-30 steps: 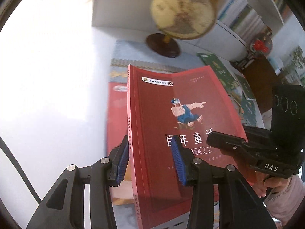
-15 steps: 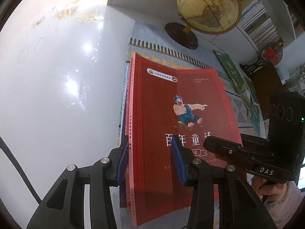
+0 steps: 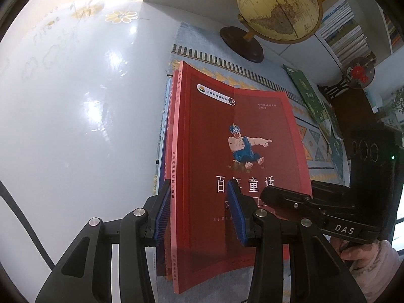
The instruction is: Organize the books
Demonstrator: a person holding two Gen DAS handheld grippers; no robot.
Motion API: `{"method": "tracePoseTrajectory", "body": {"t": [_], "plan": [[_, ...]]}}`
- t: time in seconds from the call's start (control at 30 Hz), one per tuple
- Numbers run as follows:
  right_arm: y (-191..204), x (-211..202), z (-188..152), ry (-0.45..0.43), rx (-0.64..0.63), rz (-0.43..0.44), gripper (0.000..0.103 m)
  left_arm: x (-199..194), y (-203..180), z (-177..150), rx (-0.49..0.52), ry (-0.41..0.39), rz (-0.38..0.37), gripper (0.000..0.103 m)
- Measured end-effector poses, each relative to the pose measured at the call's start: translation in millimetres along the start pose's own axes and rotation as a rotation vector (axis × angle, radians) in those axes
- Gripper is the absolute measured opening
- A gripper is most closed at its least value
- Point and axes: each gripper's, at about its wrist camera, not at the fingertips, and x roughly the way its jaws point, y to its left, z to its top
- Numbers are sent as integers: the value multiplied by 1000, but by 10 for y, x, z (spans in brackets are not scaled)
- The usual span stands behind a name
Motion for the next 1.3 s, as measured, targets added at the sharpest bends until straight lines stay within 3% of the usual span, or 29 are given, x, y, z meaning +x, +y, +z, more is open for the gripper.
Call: {"method": "tracePoseTrajectory", "body": {"t": [0.03,0.1,0.27,0.63,0.83,0.97,1.17,1.23,1.3], "plan": [[4,-2,6,2,0,-6,28,-1,-9,-3,4,2,6,39],[36,-4,25,10,5,13,53,-5,-13,-8,2,7,5,41],[170,29,32,36,-32,-31,62,-16,0,-15,-8,3,30,42],[72,-57,31,75,35,-98,63,-157,199,-25,-96,-27,77,42],[-206,-364,-21,28,92,-86,63,-302,149,47,-116,-57,105,42],[-403,-619,-39,-26,119,-68,63,-332,-135,174,-79,-70,121,43],[-895,-1279,-100,-172,158,-69,63,-181,-1085,494,31,-76,61,49],[-1101,-1508,-131,-209,170,-94,63,-69,-1403,571,62,-67,38,52],[-1377,-1752,-187,-243,208,-125,63,106,-1795,653,98,-56,3,65]]}}
